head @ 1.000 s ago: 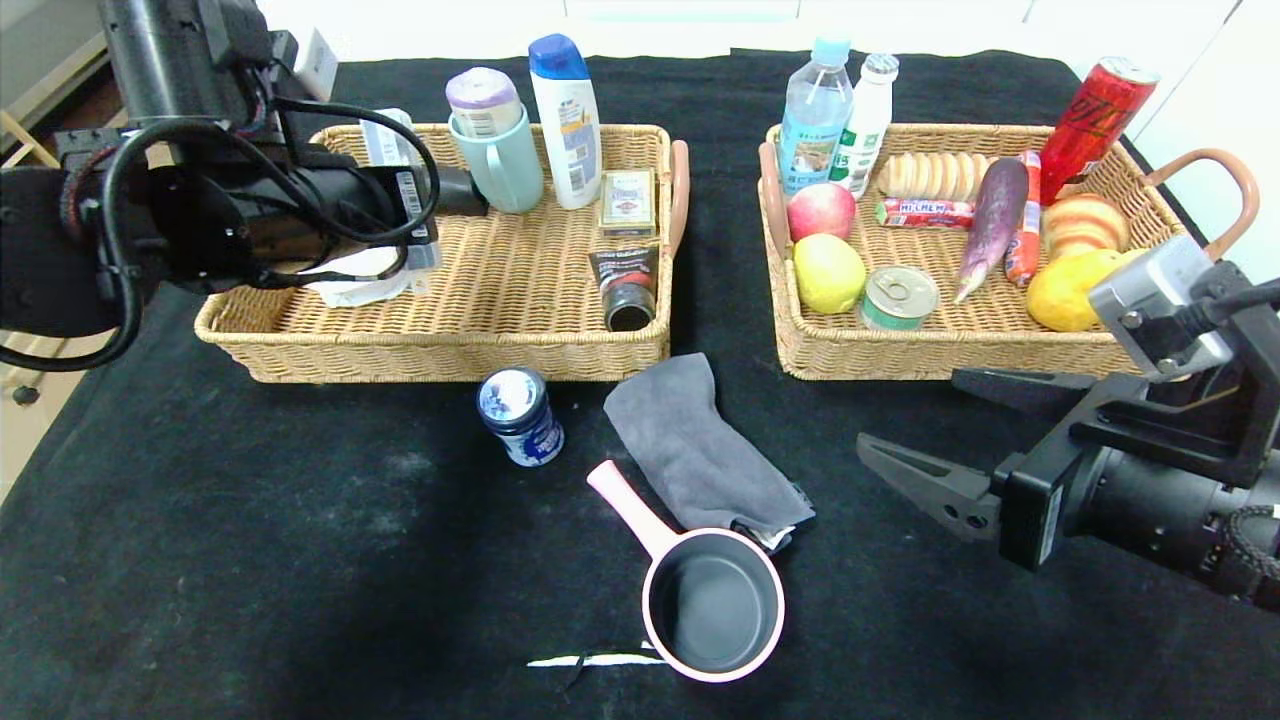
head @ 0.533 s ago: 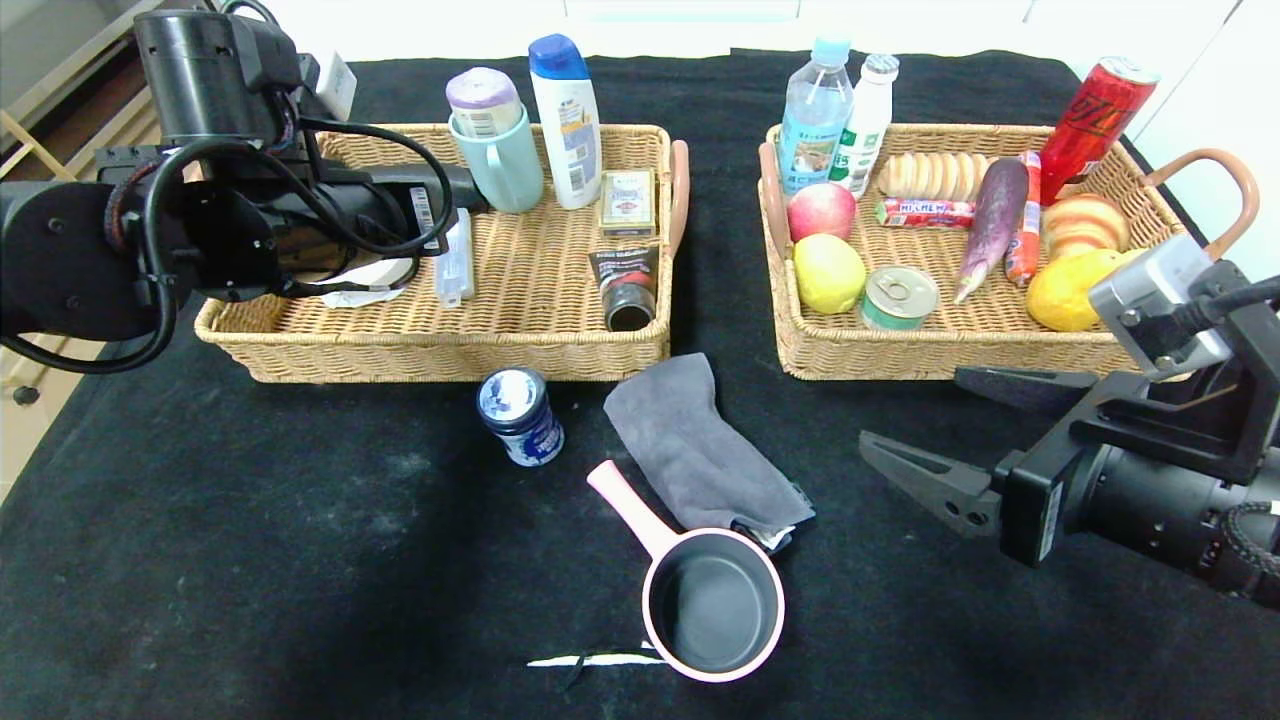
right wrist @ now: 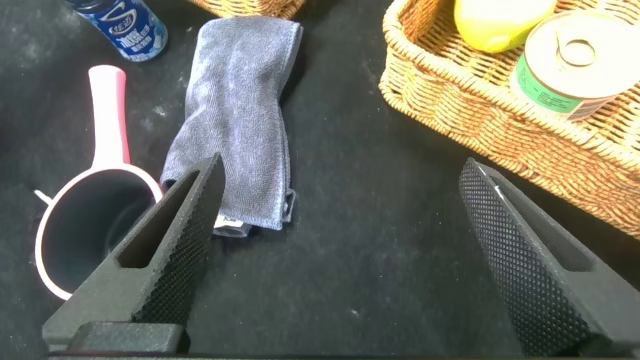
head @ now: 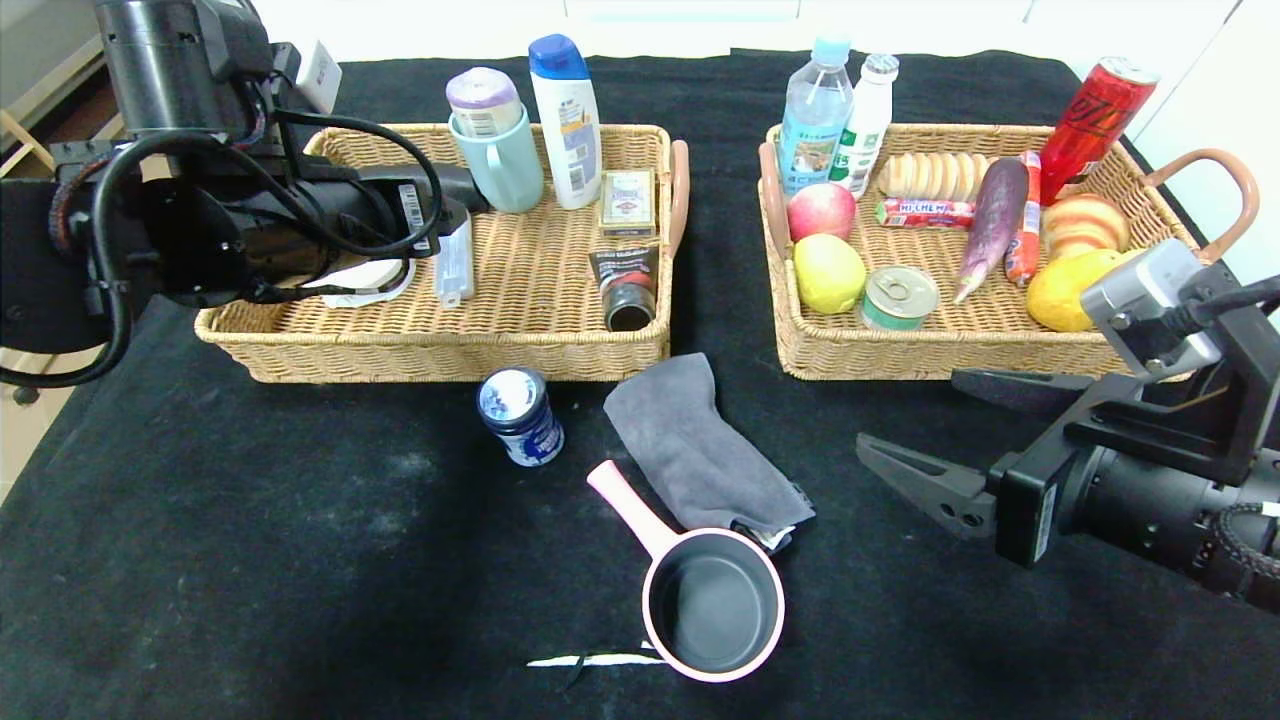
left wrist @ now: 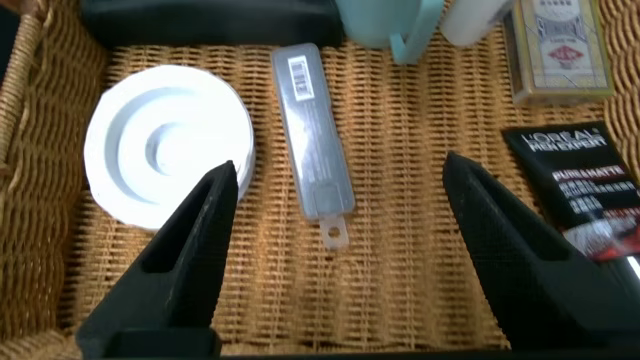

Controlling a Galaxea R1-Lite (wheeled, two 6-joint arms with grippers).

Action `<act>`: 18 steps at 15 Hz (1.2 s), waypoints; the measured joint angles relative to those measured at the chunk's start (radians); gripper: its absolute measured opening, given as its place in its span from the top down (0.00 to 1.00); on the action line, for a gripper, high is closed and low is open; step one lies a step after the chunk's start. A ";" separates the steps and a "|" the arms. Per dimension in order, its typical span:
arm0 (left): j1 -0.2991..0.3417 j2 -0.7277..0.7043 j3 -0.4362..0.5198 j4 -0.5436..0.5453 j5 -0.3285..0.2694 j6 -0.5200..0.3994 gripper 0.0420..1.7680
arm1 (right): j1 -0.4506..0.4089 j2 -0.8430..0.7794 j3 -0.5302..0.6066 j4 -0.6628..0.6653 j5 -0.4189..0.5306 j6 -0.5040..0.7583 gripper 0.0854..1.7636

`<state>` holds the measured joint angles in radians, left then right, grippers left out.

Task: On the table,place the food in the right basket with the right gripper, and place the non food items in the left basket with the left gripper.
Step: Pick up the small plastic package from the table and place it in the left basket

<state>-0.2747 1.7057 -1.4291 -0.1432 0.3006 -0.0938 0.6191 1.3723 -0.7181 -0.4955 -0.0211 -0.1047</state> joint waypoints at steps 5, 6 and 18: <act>-0.067 -0.167 0.207 0.018 -0.020 0.004 0.09 | 0.000 -0.001 0.003 0.000 0.000 0.000 0.03; -0.090 -0.203 0.250 0.030 -0.022 0.006 0.09 | 0.001 0.000 0.004 0.000 0.000 0.000 0.03; -0.297 -0.320 0.494 0.027 -0.011 -0.004 0.04 | 0.011 0.007 0.010 0.000 -0.006 -0.002 0.03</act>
<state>-0.5715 1.3855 -0.9351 -0.1160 0.2900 -0.0981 0.6300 1.3791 -0.7085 -0.4953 -0.0272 -0.1066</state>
